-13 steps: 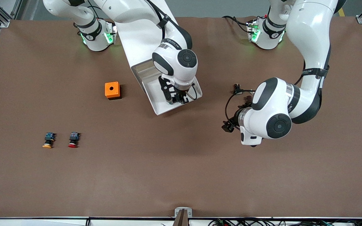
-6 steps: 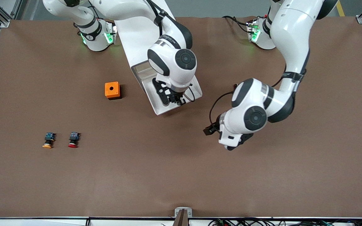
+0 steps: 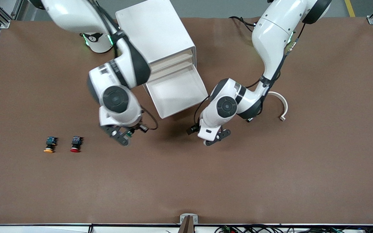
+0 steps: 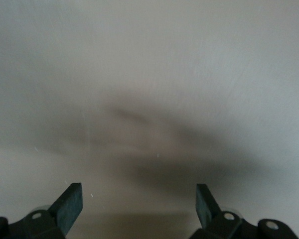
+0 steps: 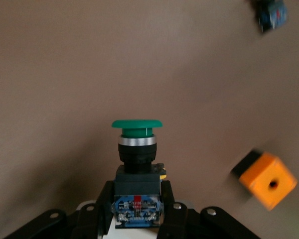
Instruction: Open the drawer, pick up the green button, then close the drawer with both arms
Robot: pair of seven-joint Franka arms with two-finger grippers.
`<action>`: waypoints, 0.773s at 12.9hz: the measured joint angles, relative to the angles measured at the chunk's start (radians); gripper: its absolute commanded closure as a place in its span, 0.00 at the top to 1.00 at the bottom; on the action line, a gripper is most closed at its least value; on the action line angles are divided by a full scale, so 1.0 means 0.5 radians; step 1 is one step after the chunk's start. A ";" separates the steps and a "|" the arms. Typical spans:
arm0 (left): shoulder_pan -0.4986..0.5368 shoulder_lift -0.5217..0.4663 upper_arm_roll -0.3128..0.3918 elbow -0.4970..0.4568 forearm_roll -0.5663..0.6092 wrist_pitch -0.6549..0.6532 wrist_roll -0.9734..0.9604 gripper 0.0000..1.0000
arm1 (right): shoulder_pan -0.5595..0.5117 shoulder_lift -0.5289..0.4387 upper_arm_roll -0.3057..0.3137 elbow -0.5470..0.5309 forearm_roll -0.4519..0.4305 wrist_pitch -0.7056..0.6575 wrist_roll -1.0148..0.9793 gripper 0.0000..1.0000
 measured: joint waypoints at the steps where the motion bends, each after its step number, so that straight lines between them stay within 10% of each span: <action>1: -0.045 0.001 -0.002 -0.006 0.000 0.000 -0.073 1.00 | -0.080 0.003 0.000 -0.018 0.007 0.031 -0.233 0.00; 10: -0.355 -0.001 -0.194 -0.062 0.002 -0.255 -0.634 1.00 | -0.427 -0.077 -0.001 -0.777 -0.035 0.919 -1.109 0.00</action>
